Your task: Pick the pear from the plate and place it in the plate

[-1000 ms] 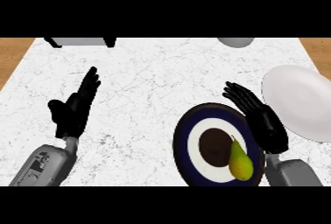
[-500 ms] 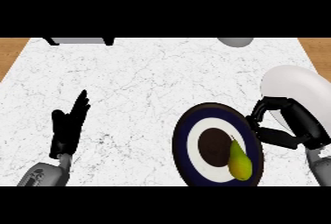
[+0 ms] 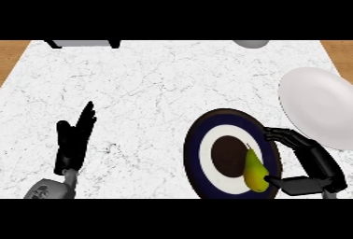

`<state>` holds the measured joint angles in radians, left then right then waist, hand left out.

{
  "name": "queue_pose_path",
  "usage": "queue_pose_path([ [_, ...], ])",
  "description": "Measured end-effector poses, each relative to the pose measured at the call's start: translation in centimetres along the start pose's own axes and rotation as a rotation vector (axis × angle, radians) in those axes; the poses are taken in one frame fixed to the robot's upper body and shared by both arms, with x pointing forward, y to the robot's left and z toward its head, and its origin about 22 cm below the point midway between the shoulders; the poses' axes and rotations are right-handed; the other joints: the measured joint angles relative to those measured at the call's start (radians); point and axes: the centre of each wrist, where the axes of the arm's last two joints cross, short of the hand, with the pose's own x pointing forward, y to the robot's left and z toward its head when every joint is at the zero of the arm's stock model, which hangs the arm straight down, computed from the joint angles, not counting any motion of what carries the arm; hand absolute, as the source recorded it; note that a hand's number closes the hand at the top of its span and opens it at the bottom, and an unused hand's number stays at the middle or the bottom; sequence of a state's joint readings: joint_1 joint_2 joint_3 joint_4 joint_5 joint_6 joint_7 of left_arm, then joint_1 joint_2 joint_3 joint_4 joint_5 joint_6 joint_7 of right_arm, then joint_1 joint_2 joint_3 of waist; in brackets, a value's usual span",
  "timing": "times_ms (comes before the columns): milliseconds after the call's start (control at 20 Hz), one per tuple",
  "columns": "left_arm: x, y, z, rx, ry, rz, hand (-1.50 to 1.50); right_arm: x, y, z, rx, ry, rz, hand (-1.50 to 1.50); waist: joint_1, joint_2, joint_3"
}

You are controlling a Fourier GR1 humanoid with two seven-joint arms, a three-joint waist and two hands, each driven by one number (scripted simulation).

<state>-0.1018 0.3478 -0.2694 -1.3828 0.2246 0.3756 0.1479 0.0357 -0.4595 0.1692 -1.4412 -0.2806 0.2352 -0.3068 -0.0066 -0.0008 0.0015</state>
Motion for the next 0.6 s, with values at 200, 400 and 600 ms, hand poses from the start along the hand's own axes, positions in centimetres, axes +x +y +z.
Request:
queue_pose_path([
  [200, 0.1, -0.5, 0.3, -0.008, 0.003, -0.006, 0.00, 1.1, -1.9, -0.2, 0.113, 0.036, 0.193, -1.50, 0.009, 0.000, -0.001],
  [400, 0.0, -0.3, 0.4, -0.013, 0.001, -0.009, 0.00, 3.6, -3.3, -1.4, 0.188, 0.083, 0.402, -1.50, 0.012, 0.000, -0.002],
  [600, 0.1, -0.4, 0.6, -0.006, 0.004, -0.009, 0.00, 6.4, -3.4, -3.3, 0.276, 0.150, 0.533, -1.50, 0.014, 0.000, -0.002],
])
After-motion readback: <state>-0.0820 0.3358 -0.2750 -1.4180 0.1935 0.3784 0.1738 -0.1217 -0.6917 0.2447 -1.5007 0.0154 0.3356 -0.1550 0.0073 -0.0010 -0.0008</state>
